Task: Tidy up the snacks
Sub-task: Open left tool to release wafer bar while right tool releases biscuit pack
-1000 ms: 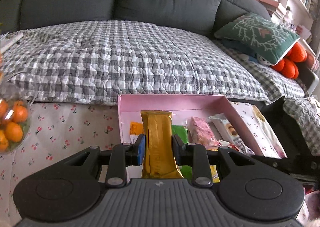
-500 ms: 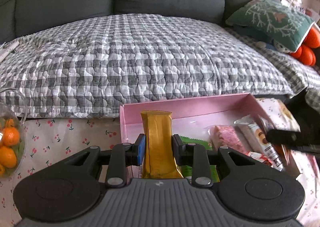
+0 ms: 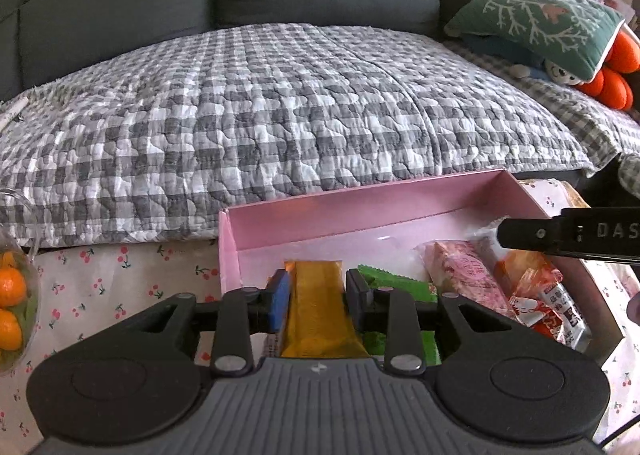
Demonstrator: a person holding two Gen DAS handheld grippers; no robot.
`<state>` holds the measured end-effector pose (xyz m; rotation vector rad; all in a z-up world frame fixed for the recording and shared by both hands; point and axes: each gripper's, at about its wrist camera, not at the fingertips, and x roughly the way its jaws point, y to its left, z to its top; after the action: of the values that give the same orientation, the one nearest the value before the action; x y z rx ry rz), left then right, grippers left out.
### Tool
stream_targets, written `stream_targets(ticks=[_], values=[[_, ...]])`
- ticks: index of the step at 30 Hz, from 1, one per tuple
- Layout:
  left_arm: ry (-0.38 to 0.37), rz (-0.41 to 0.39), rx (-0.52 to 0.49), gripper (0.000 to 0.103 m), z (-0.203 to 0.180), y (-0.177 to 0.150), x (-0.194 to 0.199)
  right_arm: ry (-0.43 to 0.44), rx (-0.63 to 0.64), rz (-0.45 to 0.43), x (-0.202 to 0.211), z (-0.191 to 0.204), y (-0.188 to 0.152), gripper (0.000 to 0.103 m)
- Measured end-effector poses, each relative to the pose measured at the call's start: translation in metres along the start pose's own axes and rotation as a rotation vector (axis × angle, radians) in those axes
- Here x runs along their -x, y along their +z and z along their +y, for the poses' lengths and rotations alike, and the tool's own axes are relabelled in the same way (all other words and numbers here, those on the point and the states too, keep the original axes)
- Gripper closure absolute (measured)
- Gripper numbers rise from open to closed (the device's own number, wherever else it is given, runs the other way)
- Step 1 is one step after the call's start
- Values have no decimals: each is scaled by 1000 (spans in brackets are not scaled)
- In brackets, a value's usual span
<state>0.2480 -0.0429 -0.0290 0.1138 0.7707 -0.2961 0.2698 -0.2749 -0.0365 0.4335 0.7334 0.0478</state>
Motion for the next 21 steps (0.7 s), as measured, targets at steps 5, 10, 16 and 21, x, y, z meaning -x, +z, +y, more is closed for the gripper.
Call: stream_targets(ticks=[5, 10, 16, 21], values=[[8, -8, 13, 63, 0, 2, 3, -24, -9, 0, 10, -2, 1, 36], [11, -19, 28, 41, 0, 2, 17, -45, -10, 9, 28, -2, -2, 28], [10, -26, 8, 21, -7, -7, 43, -71, 17, 23, 57, 0, -11, 20], [20, -22, -2, 8, -13, -19, 66, -63, 31, 28, 84, 4, -21, 16]])
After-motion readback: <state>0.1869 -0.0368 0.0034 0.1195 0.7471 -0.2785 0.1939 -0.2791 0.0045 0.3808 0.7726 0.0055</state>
